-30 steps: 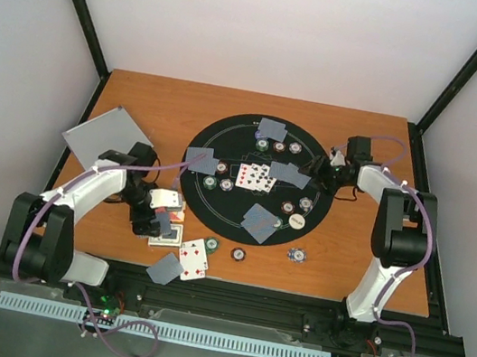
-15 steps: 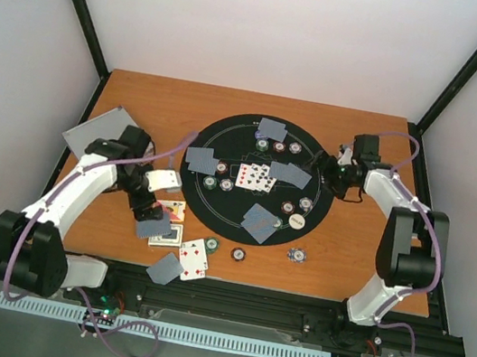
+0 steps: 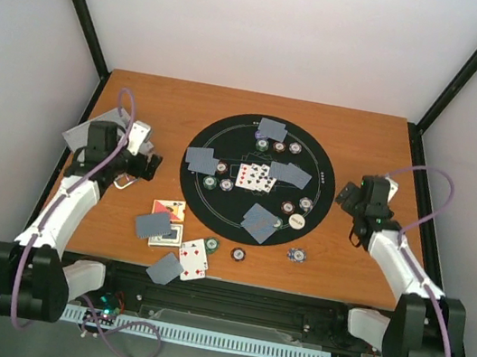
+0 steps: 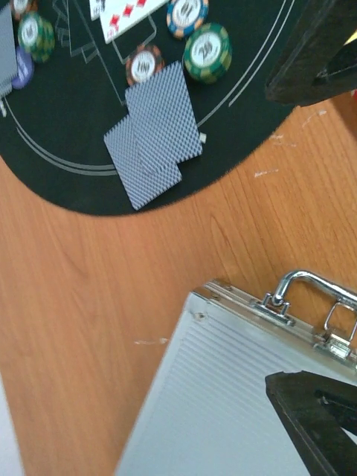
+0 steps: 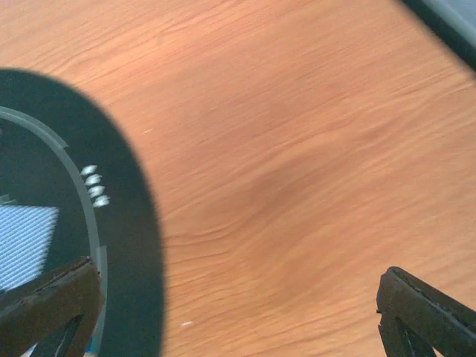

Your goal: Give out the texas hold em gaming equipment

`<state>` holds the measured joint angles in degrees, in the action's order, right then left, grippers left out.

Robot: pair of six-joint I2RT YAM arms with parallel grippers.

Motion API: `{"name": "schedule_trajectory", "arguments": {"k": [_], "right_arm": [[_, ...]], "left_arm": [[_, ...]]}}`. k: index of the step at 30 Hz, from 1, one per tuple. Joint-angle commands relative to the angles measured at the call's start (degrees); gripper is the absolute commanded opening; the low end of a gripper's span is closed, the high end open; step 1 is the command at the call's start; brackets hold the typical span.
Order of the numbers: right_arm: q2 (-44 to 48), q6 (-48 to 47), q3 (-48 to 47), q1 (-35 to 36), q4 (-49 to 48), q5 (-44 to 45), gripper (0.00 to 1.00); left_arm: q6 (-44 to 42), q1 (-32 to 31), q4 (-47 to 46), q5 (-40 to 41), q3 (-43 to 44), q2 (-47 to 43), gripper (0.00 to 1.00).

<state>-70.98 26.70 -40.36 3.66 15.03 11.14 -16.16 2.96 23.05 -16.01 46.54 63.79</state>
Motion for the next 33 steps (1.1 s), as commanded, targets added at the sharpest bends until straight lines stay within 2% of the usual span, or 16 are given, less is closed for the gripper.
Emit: {"name": "schedule_trajectory", "arguments": {"k": [1, 4, 7, 10, 15, 20, 22, 25, 28, 33], "right_arm": [[6.36, -4.09, 9.49, 0.43, -17.98, 18.53, 1.0], [7.86, -6.7, 12.46, 0.38, -24.11, 22.57, 1.0], [5.19, -9.33, 13.74, 0.29, -29.88, 24.21, 1.0], [3.12, -13.67, 17.71, 0.3, -41.95, 24.34, 1.0], [-2.85, -19.04, 24.9, 0.29, -62.78, 19.27, 1.0], [-9.05, -24.93, 24.78, 0.3, -71.57, 12.28, 1.0], [-11.7, -26.65, 25.97, 0.3, -76.56, 9.44, 1.0], [-16.65, -32.14, 26.78, 0.72, -83.39, -0.29, 1.0], [-16.73, -30.66, 23.01, -1.21, -74.6, -4.11, 1.0], [-16.18, -29.4, 22.24, -3.11, -72.78, -7.29, 1.0]], "left_arm": [[11.11, 0.48, -24.38, 4.79, -9.95, -0.34, 1.0], [13.57, 0.47, -39.1, 5.77, -16.39, 2.1, 1.0], [15.77, 0.46, -51.55, 7.58, -21.02, 6.79, 1.0], [17.5, 0.47, -61.93, 8.53, -24.52, 12.11, 1.0], [17.19, 0.19, -63.87, 8.37, -21.88, 16.77, 1.0], [16.91, 0.25, -82.28, 9.82, -29.03, 22.67, 1.0], [17.26, -0.22, -83.51, 12.46, -30.16, 22.14, 1.0], [18.26, -0.9, -84.03, 16.43, -30.21, 22.37, 1.0], [19.58, -1.03, -74.86, 19.86, -24.3, 23.56, 1.0], [19.06, -1.64, -74.54, 20.26, -24.4, 23.41, 1.0]]}}
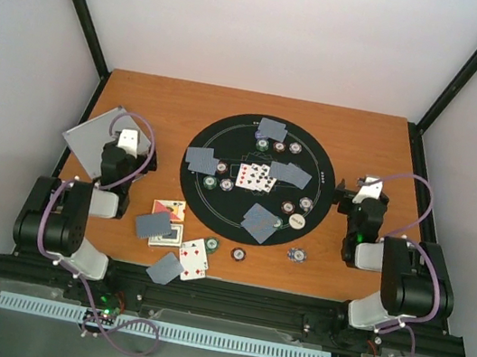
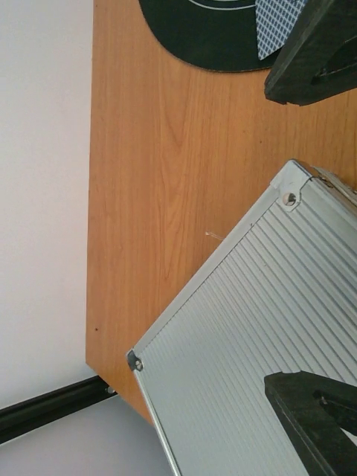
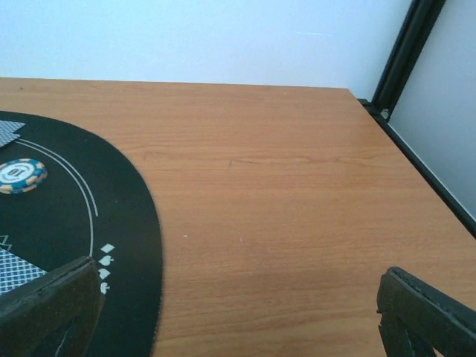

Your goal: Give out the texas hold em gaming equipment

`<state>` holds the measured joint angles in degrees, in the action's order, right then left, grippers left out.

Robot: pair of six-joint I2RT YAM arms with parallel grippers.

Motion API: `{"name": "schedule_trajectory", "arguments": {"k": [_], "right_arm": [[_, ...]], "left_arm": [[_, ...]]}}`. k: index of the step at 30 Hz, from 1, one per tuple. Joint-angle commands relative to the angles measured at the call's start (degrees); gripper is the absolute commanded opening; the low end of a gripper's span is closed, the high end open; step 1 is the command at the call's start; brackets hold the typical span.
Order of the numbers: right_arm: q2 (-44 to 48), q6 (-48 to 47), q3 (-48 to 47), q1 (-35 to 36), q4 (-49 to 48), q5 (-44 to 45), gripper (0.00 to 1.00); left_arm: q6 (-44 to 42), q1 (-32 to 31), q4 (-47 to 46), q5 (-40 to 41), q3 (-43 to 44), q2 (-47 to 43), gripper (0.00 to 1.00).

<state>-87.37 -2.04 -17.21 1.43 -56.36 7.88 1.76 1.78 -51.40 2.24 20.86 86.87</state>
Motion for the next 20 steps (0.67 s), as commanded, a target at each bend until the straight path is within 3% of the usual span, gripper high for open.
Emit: {"name": "schedule_trajectory", "arguments": {"k": [1, 20], "right_arm": [[-0.02, -0.68, -0.82, -0.89, -1.93, -4.04, 1.0], [0.07, -0.59, -1.03, -0.99, -1.29, -4.23, 1.0]], "left_arm": [[1.14, -0.46, -0.09, 2.0, 1.29, 0.3, 1.0], [1.14, -0.45, -0.14, 2.06, 1.2, 0.3, 1.0]]}}
